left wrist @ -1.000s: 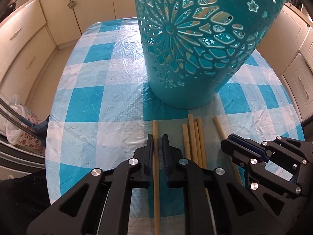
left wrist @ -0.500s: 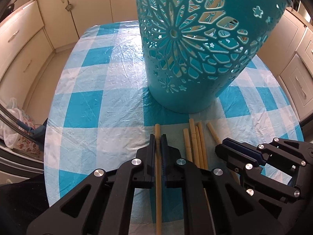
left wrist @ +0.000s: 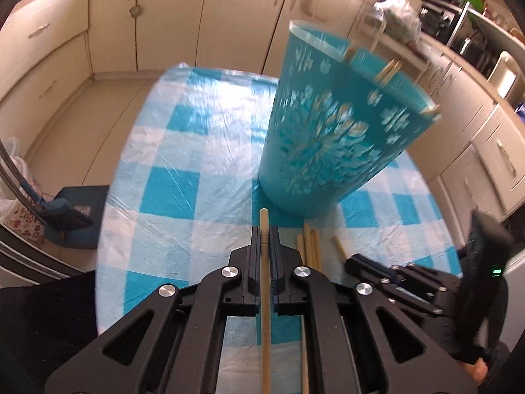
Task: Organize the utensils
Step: 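Lift the chopstick with the left tool into the teal basket while the right tool holds its chopstick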
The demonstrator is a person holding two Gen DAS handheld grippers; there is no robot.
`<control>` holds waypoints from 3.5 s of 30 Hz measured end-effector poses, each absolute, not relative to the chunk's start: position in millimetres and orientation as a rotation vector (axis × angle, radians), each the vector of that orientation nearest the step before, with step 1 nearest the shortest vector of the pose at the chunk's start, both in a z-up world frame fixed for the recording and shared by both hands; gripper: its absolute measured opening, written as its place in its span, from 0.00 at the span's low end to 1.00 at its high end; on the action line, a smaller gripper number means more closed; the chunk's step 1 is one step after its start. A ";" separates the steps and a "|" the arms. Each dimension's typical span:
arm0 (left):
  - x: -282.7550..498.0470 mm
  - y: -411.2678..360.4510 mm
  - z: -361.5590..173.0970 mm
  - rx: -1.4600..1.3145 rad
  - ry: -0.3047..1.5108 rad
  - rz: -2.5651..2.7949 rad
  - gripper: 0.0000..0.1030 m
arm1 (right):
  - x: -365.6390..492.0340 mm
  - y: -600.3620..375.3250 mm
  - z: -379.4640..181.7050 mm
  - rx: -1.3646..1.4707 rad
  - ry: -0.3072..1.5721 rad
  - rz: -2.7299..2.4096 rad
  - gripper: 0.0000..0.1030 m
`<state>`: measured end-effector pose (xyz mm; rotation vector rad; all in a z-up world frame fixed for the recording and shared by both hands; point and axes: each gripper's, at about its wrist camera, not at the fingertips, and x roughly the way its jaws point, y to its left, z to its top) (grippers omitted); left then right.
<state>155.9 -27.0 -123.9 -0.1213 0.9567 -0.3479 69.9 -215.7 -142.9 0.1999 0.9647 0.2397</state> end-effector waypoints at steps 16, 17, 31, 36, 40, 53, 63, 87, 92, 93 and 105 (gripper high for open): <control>132.0 -19.1 -37.8 -0.192 0.766 -0.407 0.05 | 62.1 -239.8 -141.8 0.260 0.946 0.256 0.06; 131.4 -20.9 -34.8 -0.188 0.759 -0.409 0.05 | 61.8 -240.2 -141.5 0.260 0.946 0.256 0.06; 121.9 -32.9 -10.6 -0.145 0.695 -0.405 0.05 | 61.5 -240.5 -141.1 0.262 0.946 0.258 0.06; 124.3 -31.2 -0.8 -0.158 0.667 -0.414 0.05 | 62.1 -239.6 -141.8 0.263 0.946 0.256 0.06; 130.0 -24.3 19.8 -0.197 0.603 -0.427 0.05 | 62.1 -240.3 -141.9 0.263 0.946 0.256 0.06; 189.4 -43.3 66.6 -0.294 0.422 -0.385 0.05 | 62.1 -240.7 -143.0 0.265 0.946 0.257 0.06; 243.3 -84.2 42.1 -0.251 0.394 -0.294 0.05 | 63.7 -240.7 -141.8 0.279 0.947 0.262 0.06; 247.6 -77.8 17.8 -0.269 0.425 -0.274 0.05 | 63.9 -241.1 -142.0 0.282 0.946 0.264 0.06; 246.1 -82.5 30.1 -0.262 0.393 -0.284 0.05 | 63.9 -240.7 -142.0 0.283 0.946 0.264 0.06; 246.4 -83.8 29.6 -0.259 0.392 -0.281 0.05 | 64.2 -240.2 -142.1 0.283 0.946 0.264 0.06; 259.7 -90.6 36.5 -0.256 0.377 -0.263 0.05 | 64.5 -240.7 -142.2 0.287 0.947 0.265 0.06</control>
